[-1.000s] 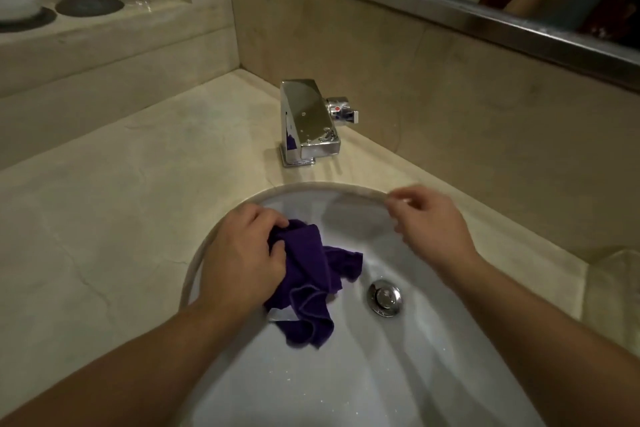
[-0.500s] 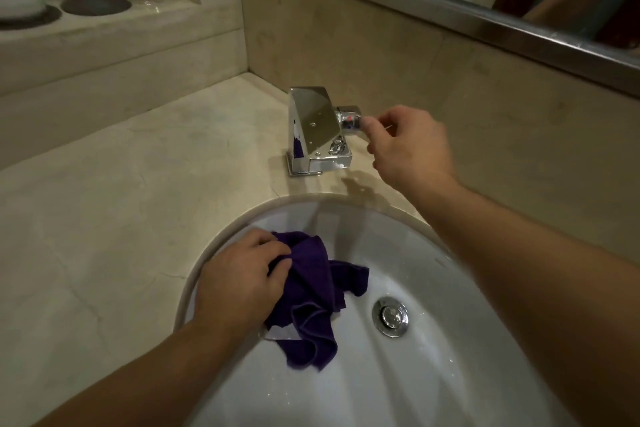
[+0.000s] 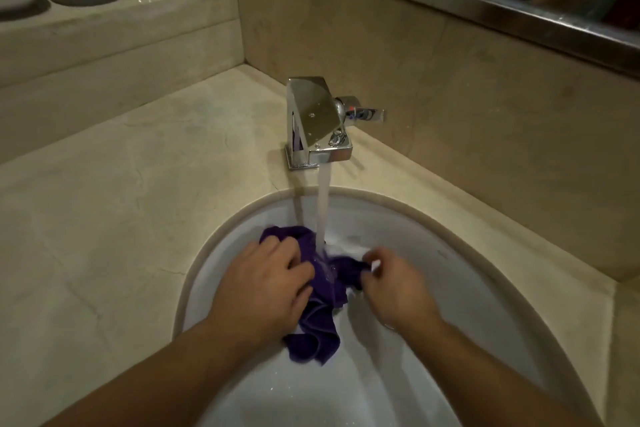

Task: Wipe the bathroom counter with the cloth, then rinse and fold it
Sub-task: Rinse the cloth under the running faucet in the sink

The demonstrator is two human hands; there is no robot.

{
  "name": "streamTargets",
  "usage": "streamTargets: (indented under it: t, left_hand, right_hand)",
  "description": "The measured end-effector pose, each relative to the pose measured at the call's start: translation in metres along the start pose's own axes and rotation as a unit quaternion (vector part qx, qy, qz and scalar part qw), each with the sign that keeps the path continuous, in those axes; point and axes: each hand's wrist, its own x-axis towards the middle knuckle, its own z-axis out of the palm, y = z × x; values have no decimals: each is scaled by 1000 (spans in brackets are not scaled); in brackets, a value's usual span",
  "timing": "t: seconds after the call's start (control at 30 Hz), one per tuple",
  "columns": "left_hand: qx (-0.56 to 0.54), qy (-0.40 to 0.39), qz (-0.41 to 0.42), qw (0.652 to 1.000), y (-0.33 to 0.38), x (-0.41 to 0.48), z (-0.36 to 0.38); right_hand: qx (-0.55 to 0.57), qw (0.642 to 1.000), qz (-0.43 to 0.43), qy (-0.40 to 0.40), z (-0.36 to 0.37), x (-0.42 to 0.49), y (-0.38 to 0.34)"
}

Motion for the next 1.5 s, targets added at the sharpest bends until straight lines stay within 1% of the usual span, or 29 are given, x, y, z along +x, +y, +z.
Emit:
streamTargets:
  t: [0.03,0.1,0.23,0.3,0.33,0.4,0.47,0.57,0.63,0.67,0.7,0.73,0.77,0.8,0.83,0.87,0.9,0.97,1.0,1.03,1.1,1.17,1.23,1.27,1.3,1.4,1.43,1.47,1.5]
  left_hand:
    - [18,-23,30,999,2,-1,3]
    - [40,-61,48,996,4,0,12]
    - [56,-91,27,994,7,9,21]
    - [49,-87,11,995,8,13,21]
    - [37,-80,-3,996,7,13,20]
    - [-11,-37,-43,998,7,12,15]
    - [-88,44,-109,989,7,13,6]
    - [-222,149,-220,938,9,23,-17]
    - [-255,202,-253,911,12,32,-32]
    - [-258,215,-262,905,12,36,-37]
    - [-252,210,-272,904,14,39,-40]
    - [-238,185,-287,909,15,39,-40]
    - [-220,146,-305,915,16,38,-36]
    - [-207,102,-321,919,17,36,-30]
    - [-199,60,-330,921,19,33,-23]
    - [-196,28,-333,922,20,29,-15]
    - [-198,8,-331,922,21,26,-6]
    - [-207,-13,-326,922,23,20,11]
    - [-211,-30,-319,923,24,18,19]
    - [-217,-49,-308,925,27,16,26]
    - [-233,-63,-290,926,31,15,36]
    - [-236,-47,-285,928,30,17,44]
    - [-234,-33,-298,925,24,23,50]
    - [-246,-18,-315,916,21,27,51]
    - [-274,3,-336,901,21,31,48]
    - [-363,93,-402,835,20,40,31]
    - [-368,123,-402,829,19,42,25]
    - [-356,150,-389,836,18,42,19]
    - [-334,166,-371,850,16,42,15]
  right_hand:
    - [-18,1000,7,-23,12,0,14]
    - [-6,1000,8,-22,25,2,26]
    - [5,1000,-17,3,37,15,25]
    - [-11,999,-32,20,40,18,21]
    - [-1,999,-40,33,39,17,20]
    - [48,994,-62,73,31,13,16]
    - [80,986,-98,112,15,5,7]
    - [147,964,-153,163,-20,-8,-18]
    - [210,940,-174,204,-42,-17,-32]
    - [238,932,-170,214,-49,-20,-36]
    - [251,931,-165,209,-53,-22,-37]
    - [239,939,-159,187,-53,-22,-36]
    - [206,956,-150,144,-48,-21,-32]
    - [153,975,-139,82,-41,-19,-26]
    - [88,988,-124,18,-31,-18,-19]
    - [36,993,-115,-21,-21,-18,-12]
    - [9,994,-111,-24,-11,-17,-5]
    - [7,994,-95,47,2,-15,9]
    - [13,995,-72,75,9,-14,15]
    - [20,995,-50,81,15,-13,19]
    - [11,998,-34,57,31,-9,21]
    - [-7,997,-44,58,47,-2,21]
    - [46,996,-46,62,56,5,18]
    - [92,993,-50,62,59,8,17]
    - [133,987,-58,63,61,9,14]
    - [214,969,-95,72,57,10,2]
    - [244,961,-109,75,54,9,-3]
    - [261,954,-121,83,51,7,-7]
    - [265,950,-132,96,49,7,-11]
